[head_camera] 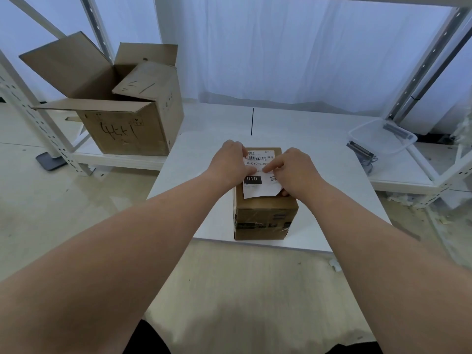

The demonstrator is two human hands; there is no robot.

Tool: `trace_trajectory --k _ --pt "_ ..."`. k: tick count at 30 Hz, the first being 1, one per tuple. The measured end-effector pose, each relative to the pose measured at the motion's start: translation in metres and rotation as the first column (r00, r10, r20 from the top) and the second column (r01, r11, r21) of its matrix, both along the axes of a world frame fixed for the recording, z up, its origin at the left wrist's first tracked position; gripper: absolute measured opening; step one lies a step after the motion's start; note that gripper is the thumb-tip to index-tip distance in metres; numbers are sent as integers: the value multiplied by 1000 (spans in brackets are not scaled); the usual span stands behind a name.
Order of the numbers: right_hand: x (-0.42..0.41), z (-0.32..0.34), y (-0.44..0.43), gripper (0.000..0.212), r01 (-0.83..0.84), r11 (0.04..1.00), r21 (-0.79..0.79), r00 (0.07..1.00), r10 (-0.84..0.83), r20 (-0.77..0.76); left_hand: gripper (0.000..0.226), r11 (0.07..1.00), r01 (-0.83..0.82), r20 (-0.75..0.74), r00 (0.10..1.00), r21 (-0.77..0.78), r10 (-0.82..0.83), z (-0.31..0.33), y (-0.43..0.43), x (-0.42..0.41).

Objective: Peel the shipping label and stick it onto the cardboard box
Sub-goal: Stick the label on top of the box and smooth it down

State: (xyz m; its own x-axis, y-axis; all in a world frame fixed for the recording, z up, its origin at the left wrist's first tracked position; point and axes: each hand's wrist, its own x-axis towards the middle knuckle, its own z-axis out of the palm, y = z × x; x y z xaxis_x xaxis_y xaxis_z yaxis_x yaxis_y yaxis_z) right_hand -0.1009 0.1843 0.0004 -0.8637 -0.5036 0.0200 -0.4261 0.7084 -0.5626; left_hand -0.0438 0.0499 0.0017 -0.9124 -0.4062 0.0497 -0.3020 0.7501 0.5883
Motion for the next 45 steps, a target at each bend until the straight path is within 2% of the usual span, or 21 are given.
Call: trace_trajectory --k 7,10,14,18,22,30,34,38,45 --pt "-3 -3 3 24 20 1000 -24 1000 -20 9 35 990 104 -148 985 99 -88 -6 -1 12" --pt "-5 -5 3 30 43 997 -67 998 -39 56 30 963 119 -199 977 241 -71 -7 -1 13" --pt "-6 -6 2 33 41 997 -64 998 -38 57 22 914 149 -182 980 377 -84 -3 -2 13" --pt "-6 -5 3 25 29 997 -65 998 -25 61 15 853 174 -211 974 491 -78 -2 -3 15" --pt "-6 -5 4 21 22 999 -46 999 -21 32 16 836 188 -241 968 515 -69 -5 -5 17" --pt "-7 -6 2 22 25 999 -33 1000 -25 2 15 803 155 -182 982 575 -59 -2 -7 16" --pt "-6 -5 2 25 23 999 -38 999 -22 29 28 814 113 -144 989 569 -36 -3 -6 16" --pt "-3 -3 3 23 12 1000 -27 1000 -12 15 28 790 133 -171 985 598 -36 -2 -10 21" --pt "4 4 15 24 -38 996 86 998 42 -47 27 740 129 -178 984 661 -12 -6 -12 26"
